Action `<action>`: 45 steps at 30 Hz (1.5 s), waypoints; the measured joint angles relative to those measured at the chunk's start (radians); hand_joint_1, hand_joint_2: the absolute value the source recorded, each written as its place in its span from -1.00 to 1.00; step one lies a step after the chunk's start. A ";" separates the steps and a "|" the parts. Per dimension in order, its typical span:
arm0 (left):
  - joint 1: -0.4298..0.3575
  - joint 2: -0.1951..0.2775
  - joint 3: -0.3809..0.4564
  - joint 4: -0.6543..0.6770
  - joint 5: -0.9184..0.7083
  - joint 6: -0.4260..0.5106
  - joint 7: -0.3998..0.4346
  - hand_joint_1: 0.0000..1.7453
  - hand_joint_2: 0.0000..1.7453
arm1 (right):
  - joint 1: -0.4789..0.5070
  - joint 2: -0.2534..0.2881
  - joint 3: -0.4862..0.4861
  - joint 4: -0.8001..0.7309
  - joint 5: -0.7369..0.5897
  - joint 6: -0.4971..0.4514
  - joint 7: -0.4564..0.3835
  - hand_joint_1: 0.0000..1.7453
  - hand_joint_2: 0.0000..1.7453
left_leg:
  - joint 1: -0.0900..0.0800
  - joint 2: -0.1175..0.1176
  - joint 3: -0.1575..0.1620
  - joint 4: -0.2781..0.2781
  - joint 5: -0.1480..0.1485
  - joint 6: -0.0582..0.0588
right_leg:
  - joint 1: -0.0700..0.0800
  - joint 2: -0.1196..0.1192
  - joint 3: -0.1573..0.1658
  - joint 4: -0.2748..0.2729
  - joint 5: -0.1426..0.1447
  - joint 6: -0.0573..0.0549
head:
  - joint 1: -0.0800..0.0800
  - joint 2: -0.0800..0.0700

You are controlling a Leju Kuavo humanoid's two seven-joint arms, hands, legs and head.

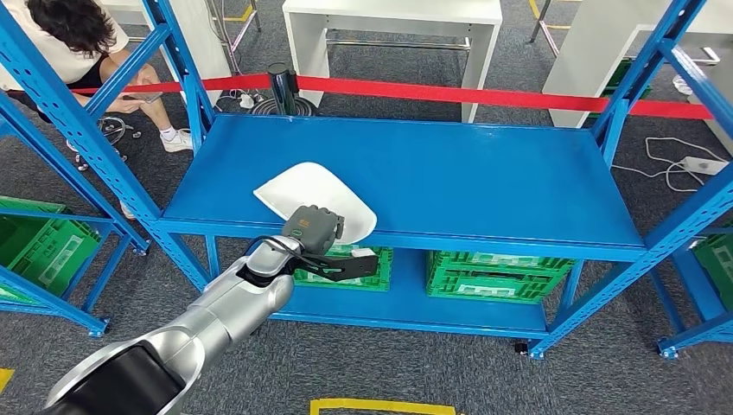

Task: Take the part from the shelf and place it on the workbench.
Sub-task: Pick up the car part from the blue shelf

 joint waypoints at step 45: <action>0.023 -0.087 0.222 0.049 -0.085 0.090 -0.050 -1.00 1.00 | 0.000 0.001 -0.001 0.000 0.006 0.001 0.000 -1.00 -1.00 | 0.000 0.000 -0.001 0.000 0.000 0.000 | 0.000 0.000 0.000 0.000 0.000 0.000 | 0.000 0.000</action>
